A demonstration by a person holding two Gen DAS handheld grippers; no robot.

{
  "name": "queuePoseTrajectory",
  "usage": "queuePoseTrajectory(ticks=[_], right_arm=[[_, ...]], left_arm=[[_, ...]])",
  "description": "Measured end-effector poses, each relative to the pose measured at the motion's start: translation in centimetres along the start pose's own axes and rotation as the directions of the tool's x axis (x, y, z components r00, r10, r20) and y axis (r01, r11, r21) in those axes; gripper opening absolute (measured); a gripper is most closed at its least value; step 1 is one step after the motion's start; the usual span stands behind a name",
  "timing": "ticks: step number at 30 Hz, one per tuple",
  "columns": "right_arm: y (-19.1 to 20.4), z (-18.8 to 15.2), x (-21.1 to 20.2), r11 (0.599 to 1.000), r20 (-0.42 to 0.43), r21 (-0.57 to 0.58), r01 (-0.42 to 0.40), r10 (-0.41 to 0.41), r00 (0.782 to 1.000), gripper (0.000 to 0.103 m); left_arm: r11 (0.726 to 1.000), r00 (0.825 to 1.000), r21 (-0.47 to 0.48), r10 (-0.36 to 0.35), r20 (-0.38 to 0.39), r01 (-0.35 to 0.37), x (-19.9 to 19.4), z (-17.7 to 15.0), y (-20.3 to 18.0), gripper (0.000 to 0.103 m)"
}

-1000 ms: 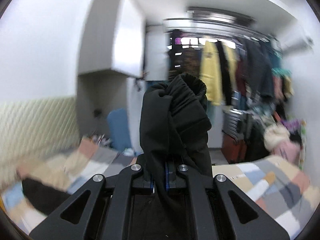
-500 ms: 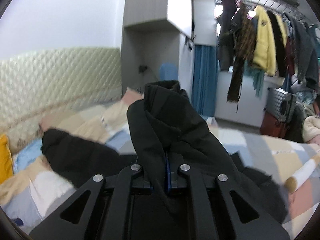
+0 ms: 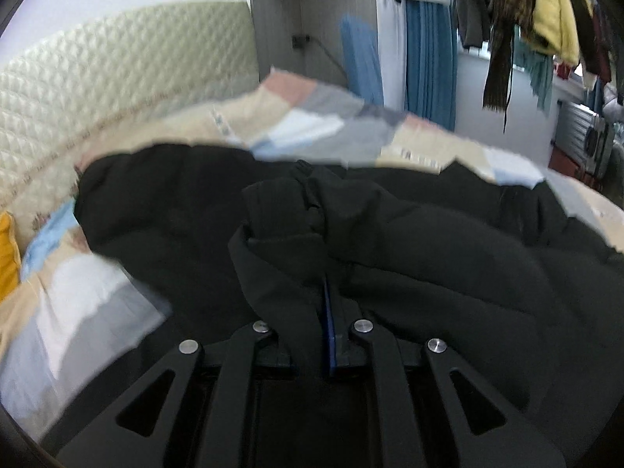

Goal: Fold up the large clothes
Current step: 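Carry the held sleeve across the jacket body with the right gripper and release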

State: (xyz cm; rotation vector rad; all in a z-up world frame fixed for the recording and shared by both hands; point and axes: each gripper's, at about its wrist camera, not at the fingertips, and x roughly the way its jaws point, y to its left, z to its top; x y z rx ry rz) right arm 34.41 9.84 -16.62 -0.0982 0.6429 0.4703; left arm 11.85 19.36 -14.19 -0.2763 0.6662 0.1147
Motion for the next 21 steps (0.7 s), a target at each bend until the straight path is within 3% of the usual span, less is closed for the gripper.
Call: queuePoseTrajectory(ticks=[4, 7, 10, 12, 21], right_arm=[[-0.5, -0.6, 1.2, 1.000, -0.034, 0.017, 0.002, -0.001, 0.999, 0.012], [-0.4, -0.1, 0.8, 1.000, -0.031, 0.020, -0.002, 0.003, 1.000, 0.018], [-0.3, 0.6, -0.9, 0.999, 0.005, 0.038, -0.037, 0.037, 0.999, 0.044], [-0.3, 1.1, -2.6, 0.996, 0.048, 0.061, -0.068, 0.065, 0.997, 0.073], [-1.7, 3.7, -12.2, 0.997, 0.195, 0.058, -0.048, 0.036, 0.980, 0.074]], left_arm=[[1.000, 1.000, 0.000, 0.003, -0.015, -0.003, 0.8, -0.1, -0.1, 0.102], [1.000, 1.000, 0.004, 0.009, -0.018, -0.009, 1.2, -0.2, -0.2, 0.102], [0.999, 0.999, -0.004, 0.032, 0.001, -0.032, 1.0, 0.0, 0.2, 0.102], [0.999, 1.000, -0.032, 0.028, 0.006, -0.027, 0.9, 0.2, 1.0, 0.102], [1.000, 0.999, -0.013, 0.017, 0.038, -0.016, -0.3, 0.5, 0.5, 0.102]])
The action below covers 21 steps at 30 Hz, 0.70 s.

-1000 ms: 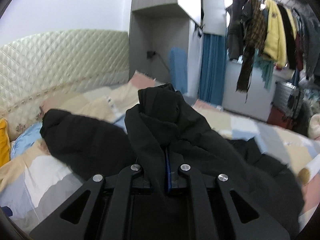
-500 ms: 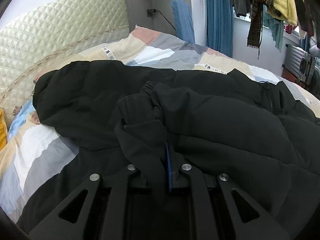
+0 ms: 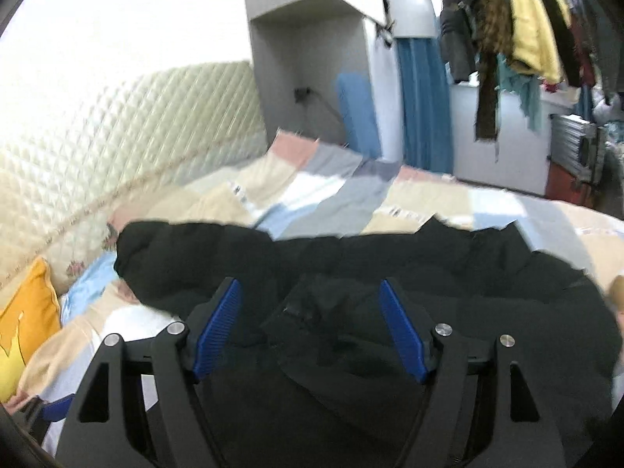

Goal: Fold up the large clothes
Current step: 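Carry the held sleeve across the jacket body with the right gripper and release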

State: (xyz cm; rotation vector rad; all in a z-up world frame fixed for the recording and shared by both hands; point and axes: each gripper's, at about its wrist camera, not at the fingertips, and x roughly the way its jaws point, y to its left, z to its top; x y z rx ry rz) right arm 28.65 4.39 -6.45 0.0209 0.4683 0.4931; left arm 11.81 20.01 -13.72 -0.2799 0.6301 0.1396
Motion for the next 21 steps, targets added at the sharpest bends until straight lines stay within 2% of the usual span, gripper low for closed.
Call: queuePoseTrajectory(ticks=[6, 11, 21], right_arm=[[-2.7, 1.9, -7.8, 0.996, 0.072, 0.036, 0.077, -0.079, 0.994, 0.074], [-4.5, 2.2, -14.6, 0.985, 0.105, 0.045, 0.167, -0.171, 0.980, 0.074], [-7.4, -1.6, -24.7, 0.954, 0.117, 0.074, 0.289, -0.297, 0.948, 0.079]], left_arm=[[0.999, 0.999, 0.026, -0.037, 0.039, 0.036, -1.8, 0.3, -1.5, 0.102], [0.996, 0.996, 0.066, -0.063, 0.064, 0.059, -3.7, 0.5, -2.8, 0.102], [0.989, 0.990, 0.113, -0.107, 0.087, 0.097, -6.6, -0.2, -4.8, 0.102]])
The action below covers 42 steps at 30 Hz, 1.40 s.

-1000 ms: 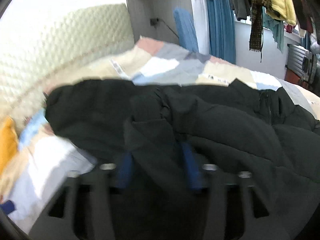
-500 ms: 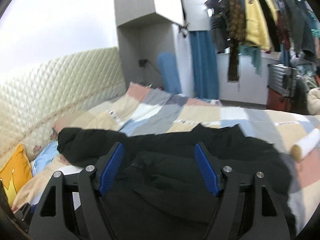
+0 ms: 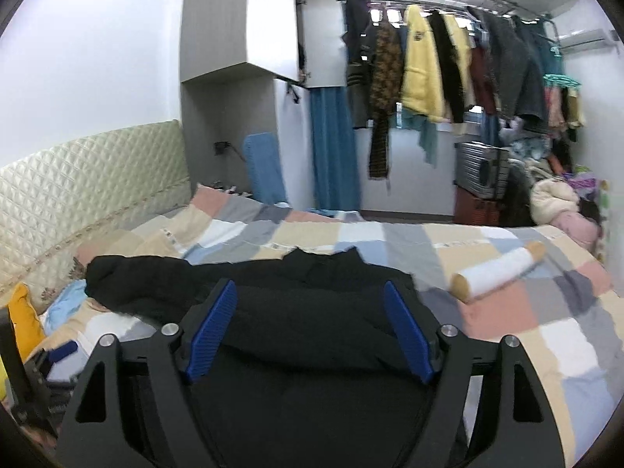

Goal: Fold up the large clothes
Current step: 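Carry the held sleeve across the jacket body with the right gripper and release, then grasp the other sleeve cuff with the left gripper and lift it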

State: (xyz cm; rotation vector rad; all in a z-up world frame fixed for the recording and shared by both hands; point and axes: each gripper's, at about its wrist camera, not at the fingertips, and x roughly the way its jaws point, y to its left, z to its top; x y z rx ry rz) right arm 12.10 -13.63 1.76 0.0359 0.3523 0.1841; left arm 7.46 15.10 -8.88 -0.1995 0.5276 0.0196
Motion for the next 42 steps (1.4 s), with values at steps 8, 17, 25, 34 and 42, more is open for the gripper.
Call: queuePoseTrajectory(ticks=[8, 17, 25, 34, 42], right_arm=[[-2.5, -4.1, -5.4, 0.997, -0.033, 0.032, 0.069, -0.067, 0.997, 0.080], [-3.4, -9.0, -9.7, 0.995, -0.059, 0.081, 0.052, -0.047, 0.997, 0.084], [-4.2, -13.1, -11.5, 0.987, -0.102, 0.136, 0.090, -0.076, 0.992, 0.092], [-4.4, -14.1, -10.6, 0.989, -0.106, 0.132, 0.061, -0.047, 0.993, 0.102], [-4.3, -14.7, -9.2, 0.990, -0.139, 0.134, 0.051, -0.033, 0.990, 0.102]], left_arm=[[0.999, 1.000, 0.034, -0.012, 0.006, 0.012, -2.0, -1.0, -1.2, 0.102], [0.997, 0.999, 0.070, -0.036, 0.010, 0.035, -2.4, -1.8, -2.7, 0.102], [0.998, 0.999, 0.058, -0.035, -0.022, 0.036, -0.8, -1.7, -2.7, 0.102], [0.987, 0.990, -0.068, -0.144, 0.016, 0.144, -0.4, 2.6, 1.9, 0.102], [0.992, 0.994, -0.114, -0.062, -0.093, 0.051, 4.0, 8.5, 15.0, 0.102]])
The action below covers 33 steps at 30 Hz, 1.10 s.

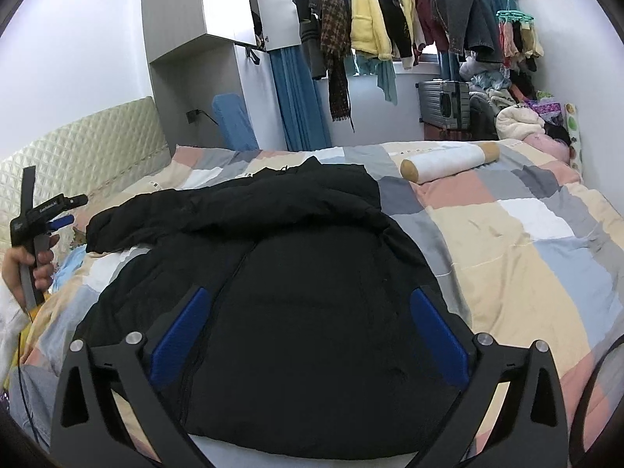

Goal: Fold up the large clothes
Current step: 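Grasp the other sleeve cuff with the left gripper and lift it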

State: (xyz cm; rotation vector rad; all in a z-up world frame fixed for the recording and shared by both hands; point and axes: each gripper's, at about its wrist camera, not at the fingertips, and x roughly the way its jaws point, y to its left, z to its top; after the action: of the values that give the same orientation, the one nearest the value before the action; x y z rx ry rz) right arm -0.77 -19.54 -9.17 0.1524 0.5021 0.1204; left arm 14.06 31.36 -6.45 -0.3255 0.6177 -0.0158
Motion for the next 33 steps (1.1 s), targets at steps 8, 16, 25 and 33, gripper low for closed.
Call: queuePoseTrajectory(ticks=[8, 16, 25, 33], right_arm=[[1.6, 0.0, 2.5, 0.999, -0.056, -0.026, 0.029, -0.030, 0.998, 0.102], [2.7, 0.9, 6.7, 0.995, -0.129, 0.063, 0.072, -0.063, 0.990, 0.102], [5.0, 2.1, 11.5, 0.987, -0.198, 0.058, 0.149, -0.135, 0.971, 0.102], [5.0, 1.9, 12.9, 0.979, -0.246, 0.062, 0.196, -0.175, 0.953, 0.102]], left_arm=[[0.948, 0.993, -0.298, 0.121, 0.008, -0.113, 4.7, 3.0, 18.8, 0.102], [0.883, 0.986, -0.441, 0.164, -0.026, -0.159, 12.0, 2.5, 31.2, 0.100], [0.882, 0.990, -0.449, 0.126, -0.067, -0.142, 19.4, 2.7, 36.0, 0.098], [0.886, 0.993, -0.449, 0.112, -0.038, -0.117, 20.4, 3.2, 35.7, 0.066]])
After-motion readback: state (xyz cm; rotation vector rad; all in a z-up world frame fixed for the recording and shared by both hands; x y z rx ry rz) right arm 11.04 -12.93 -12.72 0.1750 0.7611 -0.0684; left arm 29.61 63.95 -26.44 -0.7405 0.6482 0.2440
